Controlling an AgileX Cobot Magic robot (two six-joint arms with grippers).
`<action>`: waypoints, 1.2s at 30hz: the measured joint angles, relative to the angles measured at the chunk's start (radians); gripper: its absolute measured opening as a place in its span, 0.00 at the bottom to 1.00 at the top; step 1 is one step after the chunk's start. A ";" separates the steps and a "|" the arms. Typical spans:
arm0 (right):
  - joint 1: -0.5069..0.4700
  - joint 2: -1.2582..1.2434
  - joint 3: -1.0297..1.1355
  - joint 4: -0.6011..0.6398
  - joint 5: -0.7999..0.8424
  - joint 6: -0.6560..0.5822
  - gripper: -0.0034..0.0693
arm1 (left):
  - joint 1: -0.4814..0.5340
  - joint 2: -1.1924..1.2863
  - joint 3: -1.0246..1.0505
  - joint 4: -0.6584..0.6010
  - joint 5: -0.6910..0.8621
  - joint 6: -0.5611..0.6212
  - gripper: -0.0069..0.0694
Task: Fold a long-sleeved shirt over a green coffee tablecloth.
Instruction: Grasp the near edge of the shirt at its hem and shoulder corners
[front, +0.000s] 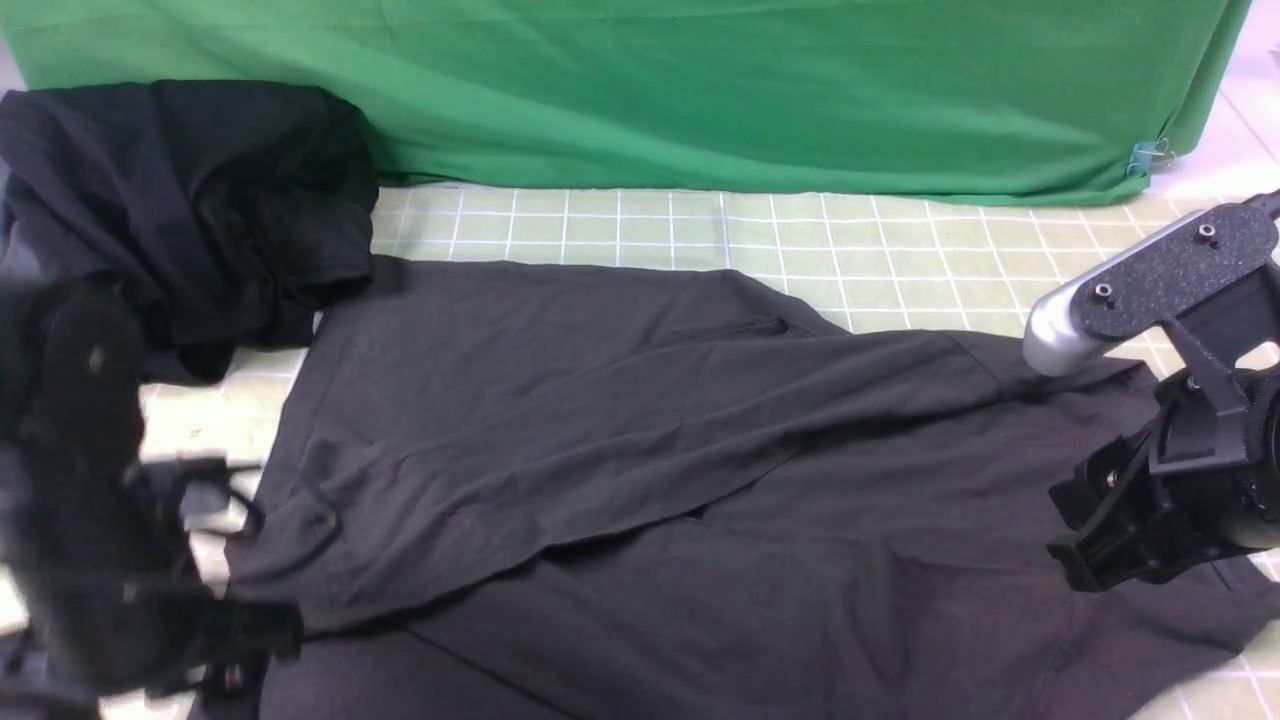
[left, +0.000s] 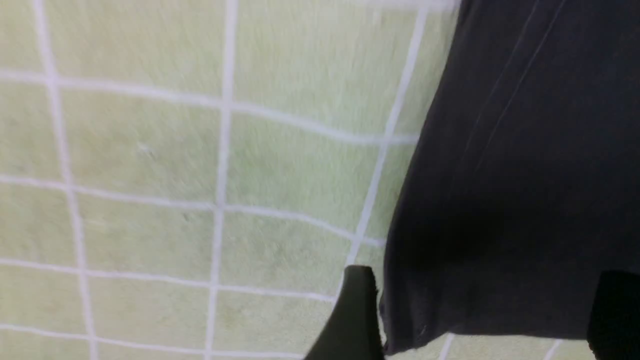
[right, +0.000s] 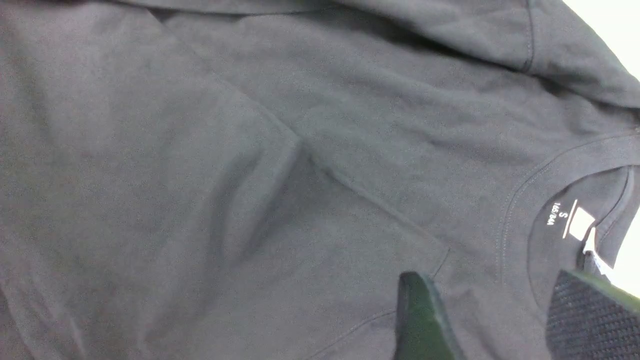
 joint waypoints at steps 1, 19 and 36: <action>0.000 0.000 0.000 0.000 0.000 0.000 0.51 | 0.000 -0.013 0.036 -0.007 -0.023 0.000 0.83; 0.000 0.014 0.000 0.363 0.100 -0.363 0.51 | 0.000 -0.043 0.188 -0.015 -0.135 0.045 0.16; 0.284 0.382 0.154 0.410 -0.074 -0.342 0.82 | 0.000 -0.275 0.167 0.010 -0.038 0.054 0.11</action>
